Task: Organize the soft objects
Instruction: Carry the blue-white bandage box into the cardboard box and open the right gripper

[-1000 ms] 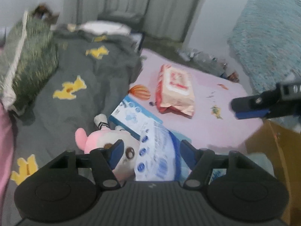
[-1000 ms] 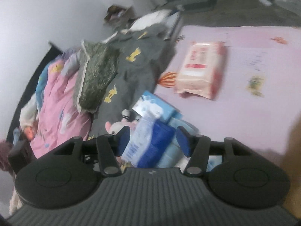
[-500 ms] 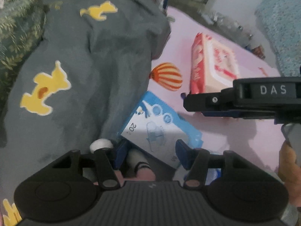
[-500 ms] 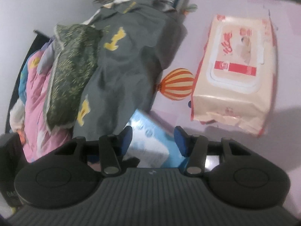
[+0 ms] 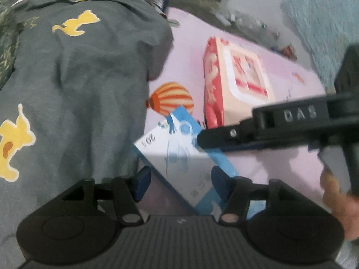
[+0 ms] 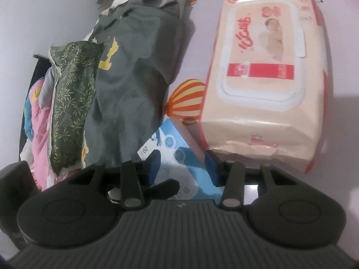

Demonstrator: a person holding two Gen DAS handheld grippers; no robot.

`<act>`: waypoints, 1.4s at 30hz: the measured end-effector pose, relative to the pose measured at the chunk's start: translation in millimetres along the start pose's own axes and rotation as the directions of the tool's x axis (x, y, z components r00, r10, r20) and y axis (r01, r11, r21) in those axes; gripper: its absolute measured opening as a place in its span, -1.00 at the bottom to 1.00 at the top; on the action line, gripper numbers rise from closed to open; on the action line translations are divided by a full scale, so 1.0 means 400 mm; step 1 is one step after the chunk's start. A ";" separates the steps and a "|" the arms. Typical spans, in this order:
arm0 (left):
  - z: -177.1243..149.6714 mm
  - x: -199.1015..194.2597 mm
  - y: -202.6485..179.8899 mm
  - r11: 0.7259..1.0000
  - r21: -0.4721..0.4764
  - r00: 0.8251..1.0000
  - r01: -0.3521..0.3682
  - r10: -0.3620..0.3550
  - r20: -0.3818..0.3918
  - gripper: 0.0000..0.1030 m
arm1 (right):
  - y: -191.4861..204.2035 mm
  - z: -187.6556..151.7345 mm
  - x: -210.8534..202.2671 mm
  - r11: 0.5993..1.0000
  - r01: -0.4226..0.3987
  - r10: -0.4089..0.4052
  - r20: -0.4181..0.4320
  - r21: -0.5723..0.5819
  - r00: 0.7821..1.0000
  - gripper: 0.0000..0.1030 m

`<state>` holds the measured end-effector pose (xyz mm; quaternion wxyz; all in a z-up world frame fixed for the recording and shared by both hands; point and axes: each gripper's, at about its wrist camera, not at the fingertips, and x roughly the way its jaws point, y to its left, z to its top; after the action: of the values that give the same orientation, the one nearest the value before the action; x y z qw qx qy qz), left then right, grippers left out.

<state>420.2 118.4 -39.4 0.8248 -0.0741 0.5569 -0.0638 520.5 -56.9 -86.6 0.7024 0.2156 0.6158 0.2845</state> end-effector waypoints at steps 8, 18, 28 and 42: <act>0.010 0.022 -0.023 0.998 0.025 0.998 -0.054 0.054 -0.019 0.16 | -0.019 -0.007 0.048 0.999 0.035 -0.036 -0.049 -0.017 0.998 -0.16; 0.029 -0.031 -0.044 0.995 0.022 0.994 -0.093 0.091 0.065 0.13 | 0.010 -0.009 0.008 0.998 -0.002 0.002 0.002 -0.057 1.000 -0.31; 0.030 -0.209 -0.131 0.990 0.069 0.971 -0.122 0.105 0.213 0.11 | 0.088 -0.023 -0.166 0.993 -0.064 0.074 0.112 -0.097 0.991 -0.34; -0.088 -0.394 -0.548 0.957 0.291 0.940 -0.004 -0.096 0.327 0.11 | -0.025 -0.231 -0.651 0.997 -0.049 0.065 0.361 -0.053 0.930 -0.42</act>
<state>324.0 -68.9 133.2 0.9082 0.0237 0.3900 -0.1497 409.7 -241.9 86.5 0.7998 0.2671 0.4628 0.2735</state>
